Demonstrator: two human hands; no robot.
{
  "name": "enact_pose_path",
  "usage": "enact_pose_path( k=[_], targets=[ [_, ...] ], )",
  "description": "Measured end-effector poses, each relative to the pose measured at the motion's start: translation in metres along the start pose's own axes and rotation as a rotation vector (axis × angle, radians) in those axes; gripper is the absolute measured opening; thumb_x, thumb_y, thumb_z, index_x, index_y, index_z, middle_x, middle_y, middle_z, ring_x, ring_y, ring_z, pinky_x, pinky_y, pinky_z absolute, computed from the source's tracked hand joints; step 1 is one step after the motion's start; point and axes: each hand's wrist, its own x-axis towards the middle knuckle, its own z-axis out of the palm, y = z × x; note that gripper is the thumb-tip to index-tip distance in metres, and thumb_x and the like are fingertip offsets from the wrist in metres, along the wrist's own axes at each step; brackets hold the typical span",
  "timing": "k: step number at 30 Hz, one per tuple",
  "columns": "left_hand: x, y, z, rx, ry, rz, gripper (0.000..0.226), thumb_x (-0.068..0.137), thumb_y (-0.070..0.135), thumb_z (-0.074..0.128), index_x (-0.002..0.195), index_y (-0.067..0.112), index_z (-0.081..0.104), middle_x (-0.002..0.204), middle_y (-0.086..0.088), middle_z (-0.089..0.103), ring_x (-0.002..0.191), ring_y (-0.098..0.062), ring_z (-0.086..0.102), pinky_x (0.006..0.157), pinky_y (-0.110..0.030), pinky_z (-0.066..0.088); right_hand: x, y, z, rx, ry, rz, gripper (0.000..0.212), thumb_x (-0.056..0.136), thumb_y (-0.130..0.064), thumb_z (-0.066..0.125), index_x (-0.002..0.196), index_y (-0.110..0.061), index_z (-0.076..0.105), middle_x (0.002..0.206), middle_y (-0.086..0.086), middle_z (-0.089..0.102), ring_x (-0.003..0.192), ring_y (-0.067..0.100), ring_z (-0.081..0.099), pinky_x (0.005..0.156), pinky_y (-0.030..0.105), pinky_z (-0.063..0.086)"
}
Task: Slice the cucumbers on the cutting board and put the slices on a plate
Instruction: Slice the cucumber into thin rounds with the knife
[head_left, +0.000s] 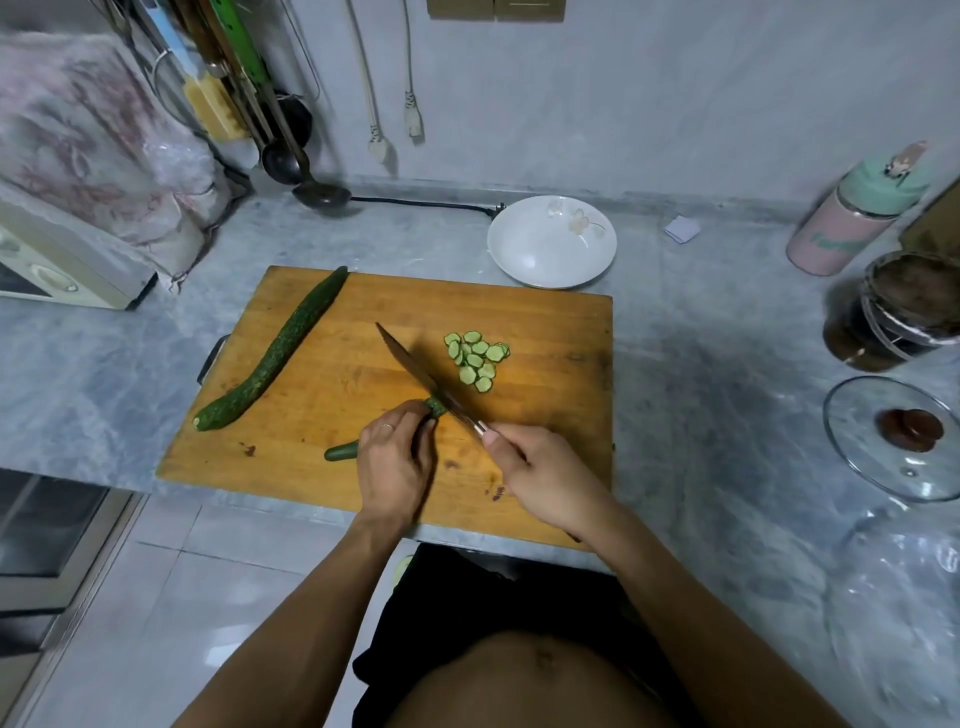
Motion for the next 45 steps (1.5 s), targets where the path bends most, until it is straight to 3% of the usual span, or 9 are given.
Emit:
enact_pose_path(
  k=[4,8,17,30,33,36,39,42,45],
  targets=[
    [-0.003,-0.001,0.008,0.002,0.032,-0.037,0.023,0.094,0.020,0.060,0.112,0.010,0.071,0.112,-0.006,0.069,0.095,-0.028,0.064,0.081,-0.040,0.051,-0.010,-0.005,0.003,-0.053,0.014,-0.038,0.032,0.106,-0.038,0.041,0.095,-0.017,0.063,0.072,0.011,0.061,0.067,0.025,0.059,0.061,0.039,0.041],
    [-0.005,0.003,0.011,0.045,0.063,-0.046,0.019,0.089,0.012,0.066,0.107,0.010,0.074,0.111,-0.007,0.069,0.093,-0.031,0.063,0.078,-0.041,0.051,-0.016,-0.007,0.005,-0.088,0.031,-0.030,0.032,0.105,-0.039,0.041,0.076,-0.034,0.051,0.070,0.006,0.060,0.068,0.023,0.056,0.062,0.037,0.041],
    [-0.004,0.004,0.013,0.076,0.051,-0.056,0.022,0.088,0.011,0.065,0.108,0.015,0.073,0.110,-0.008,0.067,0.092,-0.033,0.060,0.076,-0.040,0.048,-0.019,-0.012,0.005,-0.075,0.029,-0.026,0.039,0.105,-0.042,0.039,0.067,-0.046,0.046,0.061,-0.006,0.049,0.055,0.010,0.045,0.053,0.031,0.035],
    [-0.002,0.002,0.012,0.081,0.049,-0.023,0.027,0.082,0.002,0.069,0.108,0.008,0.074,0.114,-0.010,0.069,0.095,-0.033,0.063,0.080,-0.044,0.051,-0.009,-0.018,-0.002,-0.040,-0.029,0.035,0.040,0.106,-0.041,0.040,0.067,-0.036,0.048,0.059,-0.006,0.047,0.057,0.013,0.047,0.055,0.033,0.036],
    [-0.003,0.005,0.012,0.085,0.054,-0.023,0.030,0.079,-0.001,0.070,0.107,0.007,0.074,0.113,-0.011,0.069,0.096,-0.033,0.063,0.080,-0.042,0.050,-0.003,-0.020,-0.006,0.000,-0.063,0.063,0.044,0.106,-0.039,0.041,0.063,-0.037,0.044,0.047,-0.013,0.045,0.046,0.004,0.044,0.053,0.031,0.039],
    [-0.003,0.005,0.012,0.081,0.061,-0.029,0.031,0.078,-0.001,0.071,0.108,0.007,0.073,0.112,-0.011,0.070,0.095,-0.034,0.063,0.080,-0.042,0.048,0.006,-0.019,-0.004,0.053,-0.079,0.099,0.041,0.107,-0.037,0.041,0.066,-0.032,0.044,0.044,-0.011,0.039,0.034,0.001,0.038,0.046,0.026,0.028],
    [-0.003,0.005,0.013,0.074,0.053,-0.041,0.029,0.079,-0.001,0.070,0.107,0.007,0.073,0.112,-0.011,0.070,0.096,-0.034,0.064,0.080,-0.042,0.049,0.012,-0.013,0.005,0.011,-0.033,0.067,0.040,0.107,-0.035,0.042,0.068,-0.027,0.048,0.051,-0.009,0.040,0.041,0.001,0.039,0.047,0.026,0.028],
    [-0.003,0.005,0.012,0.061,0.054,-0.050,0.028,0.080,0.001,0.071,0.107,0.007,0.073,0.113,-0.013,0.069,0.098,-0.034,0.064,0.082,-0.042,0.049,0.012,-0.007,0.013,-0.017,0.000,0.068,0.032,0.106,-0.037,0.040,0.087,-0.020,0.060,0.058,-0.007,0.044,0.051,0.005,0.040,0.049,0.024,0.030],
    [-0.006,0.005,0.009,0.046,0.063,-0.018,0.027,0.082,0.005,0.066,0.108,0.006,0.073,0.113,-0.014,0.069,0.099,-0.033,0.064,0.086,-0.042,0.050,0.010,-0.007,0.015,-0.048,0.015,0.054,0.031,0.106,-0.038,0.039,0.088,-0.020,0.058,0.059,-0.006,0.044,0.054,0.008,0.042,0.052,0.029,0.032]
  ],
)
